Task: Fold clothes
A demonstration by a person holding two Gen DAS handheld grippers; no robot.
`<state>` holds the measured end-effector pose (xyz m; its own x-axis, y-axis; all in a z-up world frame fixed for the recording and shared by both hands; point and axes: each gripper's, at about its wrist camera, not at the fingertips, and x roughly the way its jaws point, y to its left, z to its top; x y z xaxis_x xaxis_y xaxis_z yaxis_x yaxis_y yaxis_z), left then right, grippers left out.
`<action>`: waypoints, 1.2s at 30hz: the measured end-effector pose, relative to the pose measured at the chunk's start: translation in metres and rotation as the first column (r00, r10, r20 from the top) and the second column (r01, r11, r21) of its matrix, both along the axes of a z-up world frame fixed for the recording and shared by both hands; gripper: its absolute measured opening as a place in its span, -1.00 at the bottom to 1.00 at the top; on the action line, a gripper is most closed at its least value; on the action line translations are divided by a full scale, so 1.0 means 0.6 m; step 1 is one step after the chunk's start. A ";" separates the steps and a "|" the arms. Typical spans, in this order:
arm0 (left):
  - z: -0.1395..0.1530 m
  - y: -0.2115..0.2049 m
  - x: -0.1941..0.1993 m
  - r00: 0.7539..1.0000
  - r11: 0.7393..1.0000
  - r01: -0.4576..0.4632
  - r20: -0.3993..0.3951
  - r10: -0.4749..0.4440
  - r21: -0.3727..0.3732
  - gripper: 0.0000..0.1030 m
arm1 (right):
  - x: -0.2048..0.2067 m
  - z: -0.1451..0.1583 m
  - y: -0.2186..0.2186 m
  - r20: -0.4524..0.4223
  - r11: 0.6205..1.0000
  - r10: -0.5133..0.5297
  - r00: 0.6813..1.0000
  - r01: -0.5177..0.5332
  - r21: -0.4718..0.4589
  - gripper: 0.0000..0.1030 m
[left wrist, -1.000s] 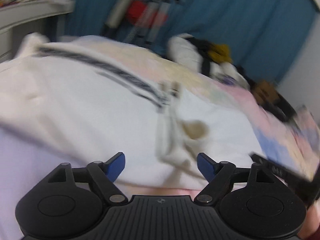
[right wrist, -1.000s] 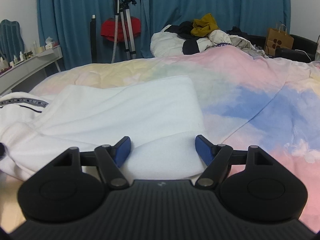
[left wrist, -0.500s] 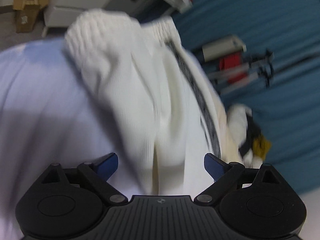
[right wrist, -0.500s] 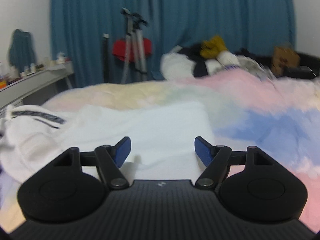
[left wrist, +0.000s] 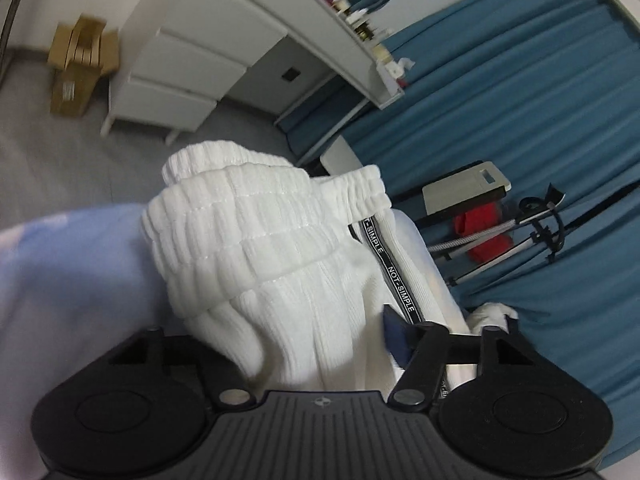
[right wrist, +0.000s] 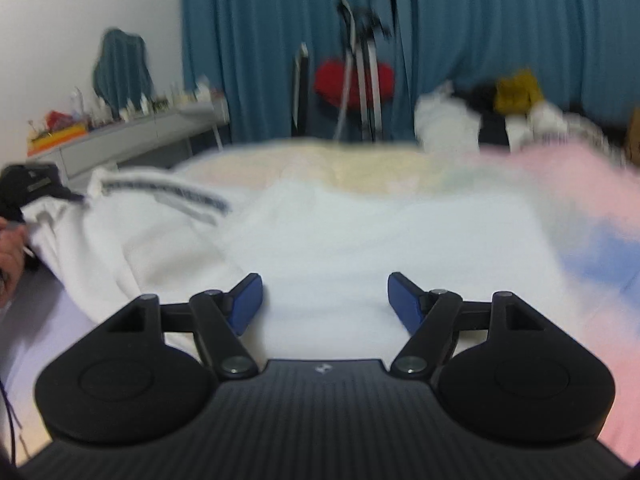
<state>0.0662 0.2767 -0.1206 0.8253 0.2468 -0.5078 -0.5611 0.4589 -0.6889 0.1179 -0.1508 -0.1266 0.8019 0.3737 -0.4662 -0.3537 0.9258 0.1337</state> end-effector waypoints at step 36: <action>0.075 -0.839 0.109 0.822 0.305 0.438 -0.241 -0.515 0.845 -0.58 | 0.000 0.089 -0.311 -0.194 0.806 -0.466 0.863 0.505 0.309 0.43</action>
<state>0.1318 -0.2264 -0.0757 0.9711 0.0565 -0.2320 -0.0106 0.9808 0.1946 0.1181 -0.3372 -0.0734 0.8750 0.0978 -0.4742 0.1635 0.8622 0.4794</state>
